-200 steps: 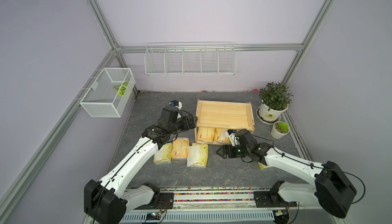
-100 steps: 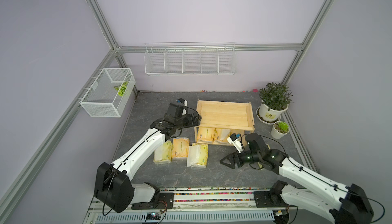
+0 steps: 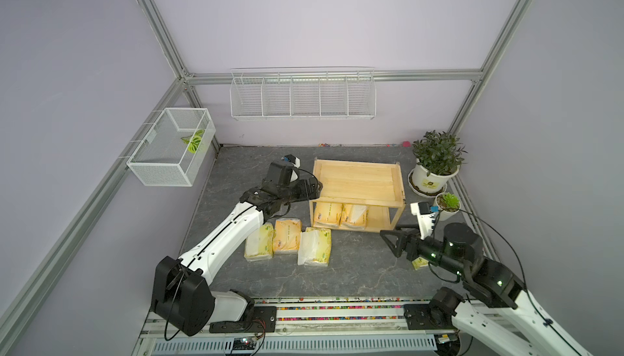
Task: Place the tissue boxes on the shelf by color
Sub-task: Move the shelf to the center of the board.
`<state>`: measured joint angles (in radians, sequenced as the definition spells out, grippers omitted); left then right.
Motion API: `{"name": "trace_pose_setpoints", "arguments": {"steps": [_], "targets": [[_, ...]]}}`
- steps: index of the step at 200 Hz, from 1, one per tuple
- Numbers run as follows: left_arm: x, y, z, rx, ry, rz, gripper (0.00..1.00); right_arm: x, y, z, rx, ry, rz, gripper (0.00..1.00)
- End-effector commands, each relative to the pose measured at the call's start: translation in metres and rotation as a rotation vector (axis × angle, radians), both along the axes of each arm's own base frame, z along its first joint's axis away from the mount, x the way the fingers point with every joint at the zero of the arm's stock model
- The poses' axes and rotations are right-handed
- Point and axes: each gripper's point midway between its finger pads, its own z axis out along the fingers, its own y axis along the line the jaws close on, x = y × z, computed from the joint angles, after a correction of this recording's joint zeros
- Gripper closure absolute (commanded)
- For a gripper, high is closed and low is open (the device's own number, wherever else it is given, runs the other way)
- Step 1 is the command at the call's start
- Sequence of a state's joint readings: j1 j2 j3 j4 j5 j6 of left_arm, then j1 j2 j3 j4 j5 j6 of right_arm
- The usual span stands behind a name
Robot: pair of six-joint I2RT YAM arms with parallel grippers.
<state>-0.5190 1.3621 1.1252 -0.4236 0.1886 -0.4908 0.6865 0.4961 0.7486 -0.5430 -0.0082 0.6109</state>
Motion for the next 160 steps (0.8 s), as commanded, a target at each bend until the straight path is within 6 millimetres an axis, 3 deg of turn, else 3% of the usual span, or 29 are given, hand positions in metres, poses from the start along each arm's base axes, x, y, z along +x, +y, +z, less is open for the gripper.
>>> {"name": "trace_pose_setpoints", "arguments": {"steps": [1,25,84,160], "targets": [[0.005,-0.007,0.018,-0.018,-0.047,-0.031,0.0,0.02,-0.052,0.009,-0.073,-0.027,-0.302,0.07],[0.006,-0.009,0.018,-0.021,-0.046,-0.04,0.0,0.034,-0.064,0.013,-0.111,-0.022,-0.389,0.03],[0.006,-0.013,0.021,-0.023,-0.051,-0.057,0.0,0.076,-0.046,-0.02,0.028,0.125,-0.373,0.02],[0.021,-0.021,0.019,-0.037,-0.062,-0.051,0.0,0.115,0.009,-0.031,0.16,0.213,-0.221,0.05]]}}
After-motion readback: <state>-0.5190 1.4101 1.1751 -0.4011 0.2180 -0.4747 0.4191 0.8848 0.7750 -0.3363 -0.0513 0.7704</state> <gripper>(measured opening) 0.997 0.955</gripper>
